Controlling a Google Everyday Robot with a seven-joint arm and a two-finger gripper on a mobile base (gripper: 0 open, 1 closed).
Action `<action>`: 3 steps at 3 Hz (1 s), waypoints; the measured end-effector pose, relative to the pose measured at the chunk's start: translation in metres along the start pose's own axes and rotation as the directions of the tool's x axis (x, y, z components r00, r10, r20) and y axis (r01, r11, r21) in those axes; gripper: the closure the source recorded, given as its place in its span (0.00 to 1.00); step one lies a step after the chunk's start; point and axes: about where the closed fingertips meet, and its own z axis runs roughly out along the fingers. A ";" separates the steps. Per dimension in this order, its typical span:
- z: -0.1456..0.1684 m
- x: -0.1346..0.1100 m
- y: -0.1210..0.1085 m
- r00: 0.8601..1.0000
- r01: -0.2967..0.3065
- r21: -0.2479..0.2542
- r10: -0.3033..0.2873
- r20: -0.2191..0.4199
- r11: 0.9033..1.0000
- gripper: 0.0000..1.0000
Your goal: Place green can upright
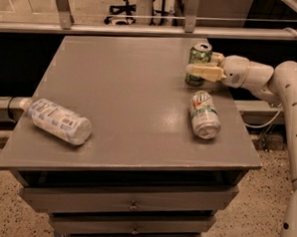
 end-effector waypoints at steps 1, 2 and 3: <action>-0.024 -0.005 0.015 1.000 -0.006 0.021 0.006 0.000 1.000 0.00; -0.056 -0.021 0.028 0.999 0.019 0.052 -0.017 -0.032 0.998 0.00; -0.085 -0.054 0.033 0.992 0.092 0.090 -0.083 -0.098 0.992 0.00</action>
Offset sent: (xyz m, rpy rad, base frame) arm -0.0777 -0.0891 0.0354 -0.0934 -0.0194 -0.1117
